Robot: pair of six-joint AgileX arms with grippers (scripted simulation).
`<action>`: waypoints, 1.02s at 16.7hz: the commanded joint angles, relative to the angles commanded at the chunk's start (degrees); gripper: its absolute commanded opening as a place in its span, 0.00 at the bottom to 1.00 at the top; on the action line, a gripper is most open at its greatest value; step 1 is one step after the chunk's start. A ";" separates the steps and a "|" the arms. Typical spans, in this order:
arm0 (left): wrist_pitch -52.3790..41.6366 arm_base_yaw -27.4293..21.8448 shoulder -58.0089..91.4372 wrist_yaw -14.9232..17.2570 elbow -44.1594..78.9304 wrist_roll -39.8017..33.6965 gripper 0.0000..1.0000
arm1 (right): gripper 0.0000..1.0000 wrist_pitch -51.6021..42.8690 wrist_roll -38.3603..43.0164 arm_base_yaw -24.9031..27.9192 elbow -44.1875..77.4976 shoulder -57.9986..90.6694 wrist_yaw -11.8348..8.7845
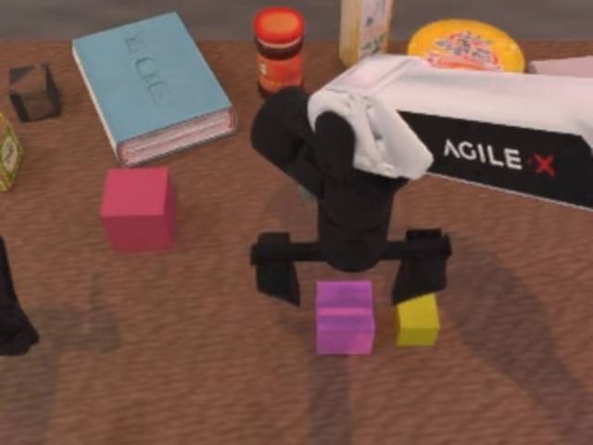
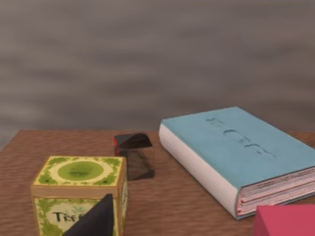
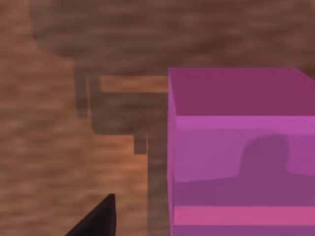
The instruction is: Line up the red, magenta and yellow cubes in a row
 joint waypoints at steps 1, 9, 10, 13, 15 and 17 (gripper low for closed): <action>0.00 0.00 0.00 0.00 0.00 0.00 1.00 | 1.00 -2.10 -0.01 0.08 1.37 -0.65 -0.01; -0.38 -0.09 0.52 0.02 0.52 -0.08 1.00 | 1.00 -4.54 -0.30 -0.41 3.06 -2.31 0.23; -1.18 -0.26 1.65 0.05 1.64 -0.25 1.00 | 1.00 -3.96 -0.82 -0.94 2.19 -3.47 0.67; -5.77 -1.13 8.45 0.11 8.36 -1.23 1.00 | 1.00 -0.48 -4.03 -3.82 -3.12 -10.60 2.83; -10.47 -1.94 16.10 0.09 15.68 -2.21 1.00 | 1.00 3.14 -7.36 -6.61 -8.81 -18.36 4.57; -15.95 -2.85 25.80 0.05 24.30 -3.31 1.00 | 1.00 7.63 -11.40 -9.98 -16.08 -28.47 6.25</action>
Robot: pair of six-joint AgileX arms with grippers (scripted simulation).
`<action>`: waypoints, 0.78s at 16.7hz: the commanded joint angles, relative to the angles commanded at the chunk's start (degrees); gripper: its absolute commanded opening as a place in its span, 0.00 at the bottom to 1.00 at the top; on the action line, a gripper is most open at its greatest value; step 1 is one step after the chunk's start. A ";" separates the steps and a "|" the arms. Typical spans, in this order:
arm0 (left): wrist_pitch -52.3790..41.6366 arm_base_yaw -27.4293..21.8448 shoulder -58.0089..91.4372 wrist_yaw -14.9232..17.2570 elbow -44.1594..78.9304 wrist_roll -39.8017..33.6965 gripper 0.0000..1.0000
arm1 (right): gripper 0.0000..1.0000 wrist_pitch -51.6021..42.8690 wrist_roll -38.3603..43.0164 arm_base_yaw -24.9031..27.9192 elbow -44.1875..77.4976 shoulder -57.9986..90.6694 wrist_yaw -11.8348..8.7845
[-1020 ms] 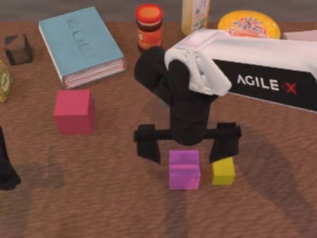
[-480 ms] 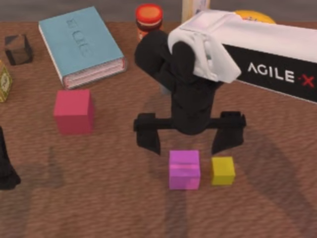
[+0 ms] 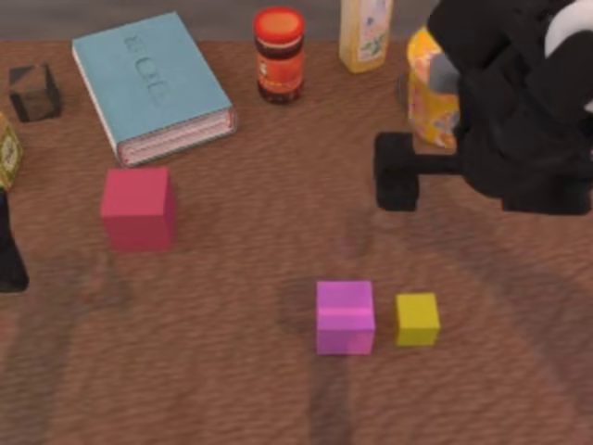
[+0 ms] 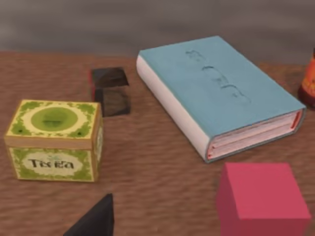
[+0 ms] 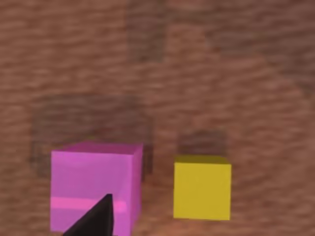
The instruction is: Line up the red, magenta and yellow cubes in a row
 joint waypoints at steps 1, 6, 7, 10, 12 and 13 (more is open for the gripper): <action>-3.13 -0.52 5.87 -0.03 4.87 -0.60 1.00 | 1.00 2.56 -2.22 -1.92 -4.24 -5.83 0.76; -20.11 -3.37 38.31 -0.19 30.22 -3.68 1.00 | 1.00 17.34 -13.90 -12.83 -28.91 -37.86 2.96; -23.63 -3.97 44.75 -0.22 35.22 -4.31 1.00 | 1.00 20.46 -16.12 -15.03 -34.03 -44.17 2.98; -33.47 -5.68 61.79 -0.26 49.07 -6.13 1.00 | 1.00 29.63 -22.03 -21.11 -48.51 -60.87 2.07; -39.26 -6.71 71.66 -0.24 57.60 -7.27 1.00 | 1.00 35.52 -25.27 -24.59 -56.97 -69.76 0.73; -41.98 -7.20 76.47 -0.21 61.81 -7.83 1.00 | 1.00 38.40 -26.71 -26.16 -60.79 -73.65 -0.11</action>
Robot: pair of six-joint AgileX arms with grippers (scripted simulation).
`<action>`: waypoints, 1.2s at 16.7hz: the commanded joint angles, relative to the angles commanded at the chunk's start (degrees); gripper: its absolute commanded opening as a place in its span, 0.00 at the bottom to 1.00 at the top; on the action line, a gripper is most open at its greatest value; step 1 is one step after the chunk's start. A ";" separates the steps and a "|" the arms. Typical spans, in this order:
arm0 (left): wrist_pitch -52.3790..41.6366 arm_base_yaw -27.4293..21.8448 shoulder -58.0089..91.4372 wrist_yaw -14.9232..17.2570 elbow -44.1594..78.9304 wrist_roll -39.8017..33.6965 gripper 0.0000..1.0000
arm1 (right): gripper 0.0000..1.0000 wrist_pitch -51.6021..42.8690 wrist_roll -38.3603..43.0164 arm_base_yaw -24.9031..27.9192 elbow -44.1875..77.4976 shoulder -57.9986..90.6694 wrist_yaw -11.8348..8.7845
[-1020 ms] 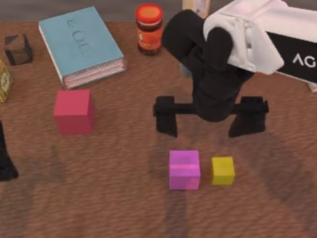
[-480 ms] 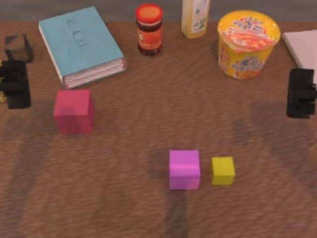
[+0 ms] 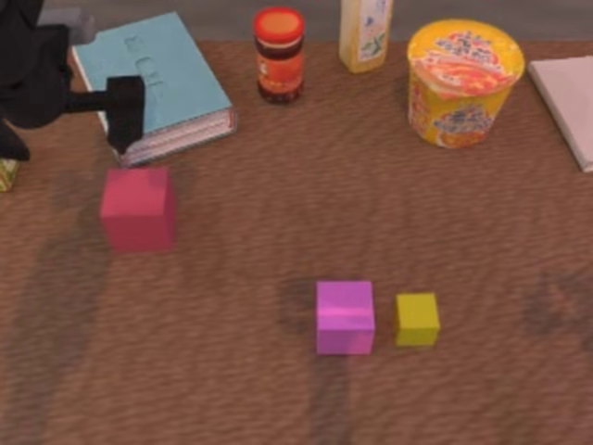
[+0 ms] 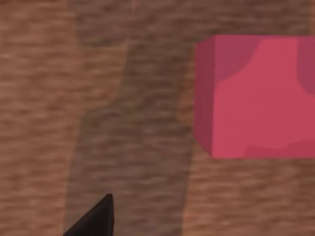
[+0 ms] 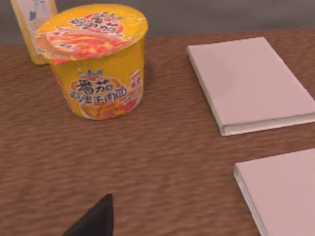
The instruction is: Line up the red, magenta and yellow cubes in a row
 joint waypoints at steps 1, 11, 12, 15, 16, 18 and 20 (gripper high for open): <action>-2.51 -0.46 4.57 0.03 3.99 -0.52 1.00 | 1.00 2.79 -1.30 -1.43 -3.53 -3.59 -0.91; -13.62 -2.57 24.95 0.34 22.66 -2.92 1.00 | 1.00 16.60 -6.16 -7.43 -18.34 -20.19 -6.96; -13.62 -2.57 24.95 0.34 22.66 -2.92 1.00 | 1.00 16.60 -6.16 -7.43 -18.34 -20.19 -6.96; -13.35 -2.28 24.97 0.34 22.41 -2.85 1.00 | 1.00 16.60 -6.16 -7.43 -18.34 -20.19 -6.96; -12.59 -2.34 25.19 0.35 21.75 -2.78 1.00 | 1.00 16.60 -6.16 -7.43 -18.34 -20.19 -6.96; -9.33 -2.41 26.09 0.36 19.32 -2.71 1.00 | 1.00 16.60 -6.16 -7.43 -18.34 -20.19 -6.96; -4.27 -2.42 27.47 0.37 16.05 -2.74 1.00 | 1.00 16.60 -6.16 -7.43 -18.34 -20.19 -6.96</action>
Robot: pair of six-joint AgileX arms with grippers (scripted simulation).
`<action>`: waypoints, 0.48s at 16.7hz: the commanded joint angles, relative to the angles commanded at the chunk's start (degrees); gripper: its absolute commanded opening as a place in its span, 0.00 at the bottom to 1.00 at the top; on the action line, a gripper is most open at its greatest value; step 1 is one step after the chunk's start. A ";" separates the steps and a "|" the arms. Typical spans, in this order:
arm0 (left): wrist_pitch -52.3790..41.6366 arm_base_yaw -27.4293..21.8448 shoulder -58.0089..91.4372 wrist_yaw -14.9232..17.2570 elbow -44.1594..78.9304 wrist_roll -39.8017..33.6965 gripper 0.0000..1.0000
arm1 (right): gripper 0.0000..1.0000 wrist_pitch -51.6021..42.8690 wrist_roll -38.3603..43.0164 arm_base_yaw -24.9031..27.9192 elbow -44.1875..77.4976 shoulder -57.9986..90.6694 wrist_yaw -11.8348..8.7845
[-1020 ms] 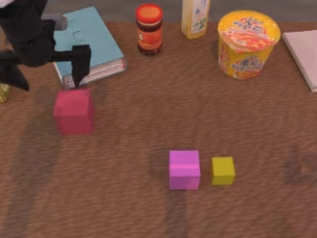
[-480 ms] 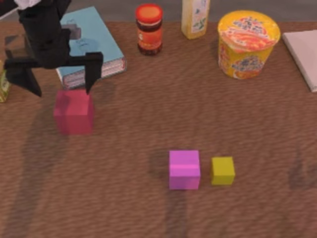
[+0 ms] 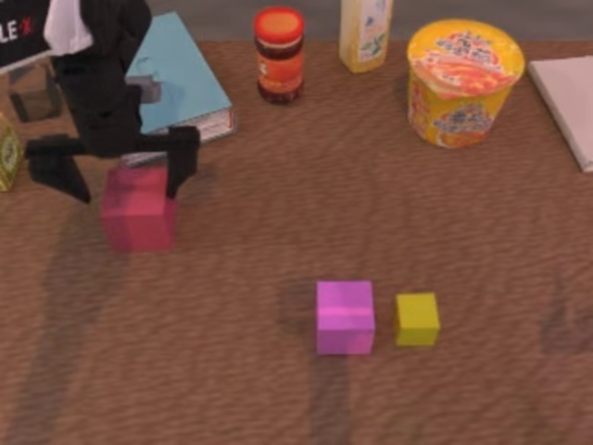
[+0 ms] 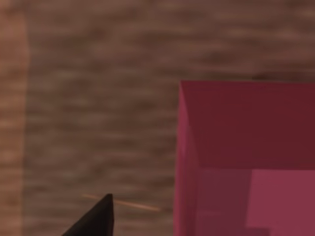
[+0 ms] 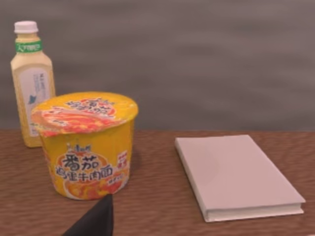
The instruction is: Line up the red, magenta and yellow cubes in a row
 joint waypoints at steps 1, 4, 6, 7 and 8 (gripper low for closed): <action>2.63 -0.01 0.71 0.01 -1.70 0.00 1.00 | 1.00 0.00 0.00 0.00 0.00 0.00 0.00; 7.68 -0.05 2.37 0.02 -5.41 -0.02 1.00 | 1.00 0.00 0.00 0.00 0.00 0.00 0.00; 8.17 -0.06 2.57 0.03 -5.83 -0.02 1.00 | 1.00 0.00 0.00 0.00 0.00 0.00 0.00; 8.17 -0.06 2.57 0.03 -5.83 -0.02 1.00 | 1.00 0.00 0.00 0.00 0.00 0.00 0.00; 8.17 -0.06 2.57 0.03 -5.83 -0.02 1.00 | 1.00 0.00 0.00 0.00 0.00 0.00 0.00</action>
